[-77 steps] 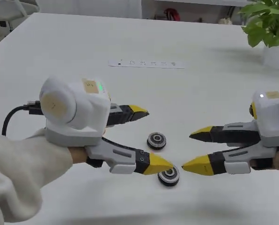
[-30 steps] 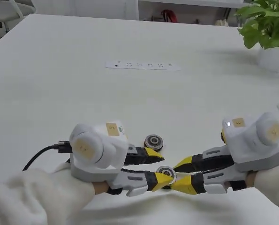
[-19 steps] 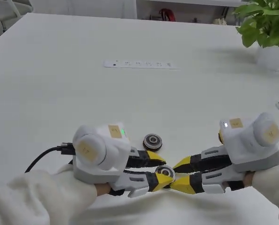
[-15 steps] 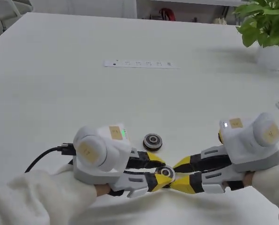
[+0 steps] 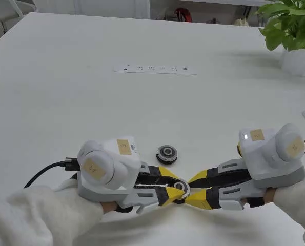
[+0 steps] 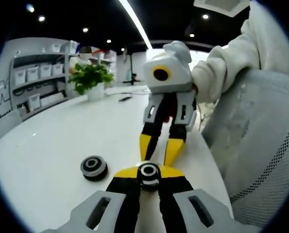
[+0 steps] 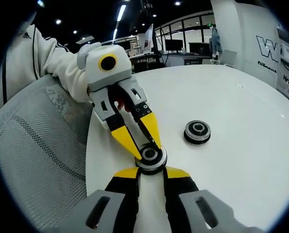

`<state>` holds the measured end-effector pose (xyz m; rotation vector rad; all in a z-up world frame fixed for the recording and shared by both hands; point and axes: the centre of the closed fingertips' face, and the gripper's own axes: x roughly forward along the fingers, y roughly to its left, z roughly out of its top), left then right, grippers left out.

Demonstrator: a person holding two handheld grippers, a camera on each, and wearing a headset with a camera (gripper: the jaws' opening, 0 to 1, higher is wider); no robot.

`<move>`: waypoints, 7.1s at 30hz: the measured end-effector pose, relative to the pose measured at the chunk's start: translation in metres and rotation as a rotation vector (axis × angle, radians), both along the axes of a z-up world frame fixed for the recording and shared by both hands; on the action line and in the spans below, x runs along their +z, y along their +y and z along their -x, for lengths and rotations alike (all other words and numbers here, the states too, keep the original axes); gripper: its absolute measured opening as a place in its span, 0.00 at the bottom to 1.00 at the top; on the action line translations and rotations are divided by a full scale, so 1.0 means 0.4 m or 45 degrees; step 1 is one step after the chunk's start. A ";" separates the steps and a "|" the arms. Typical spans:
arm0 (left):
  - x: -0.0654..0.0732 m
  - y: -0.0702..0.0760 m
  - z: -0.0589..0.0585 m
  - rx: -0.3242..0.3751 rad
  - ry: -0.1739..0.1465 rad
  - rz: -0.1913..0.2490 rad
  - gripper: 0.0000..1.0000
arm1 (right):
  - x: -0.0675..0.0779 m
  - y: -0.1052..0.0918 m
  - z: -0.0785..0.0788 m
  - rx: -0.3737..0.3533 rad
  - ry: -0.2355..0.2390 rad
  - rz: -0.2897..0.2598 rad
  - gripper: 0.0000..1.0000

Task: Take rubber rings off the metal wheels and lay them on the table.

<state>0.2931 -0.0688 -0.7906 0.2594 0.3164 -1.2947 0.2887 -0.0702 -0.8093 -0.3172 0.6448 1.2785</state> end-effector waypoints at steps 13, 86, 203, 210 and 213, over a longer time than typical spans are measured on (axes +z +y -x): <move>0.000 0.002 -0.001 0.012 0.020 0.012 0.14 | -0.002 -0.004 -0.005 0.010 -0.027 0.027 0.07; 0.002 0.010 -0.003 0.014 0.018 0.094 0.13 | 0.024 -0.013 -0.026 -0.493 0.586 -0.277 0.00; 0.193 0.044 -0.001 -0.036 -0.140 0.043 0.61 | 0.152 -0.002 -0.077 -0.562 0.495 -0.474 0.00; 0.230 0.059 -0.004 -0.029 -0.139 0.074 0.70 | 0.186 -0.009 -0.094 -0.584 0.456 -0.535 0.00; 0.240 0.070 -0.007 -0.020 -0.150 0.066 0.73 | 0.195 -0.010 -0.098 -0.593 0.450 -0.555 0.00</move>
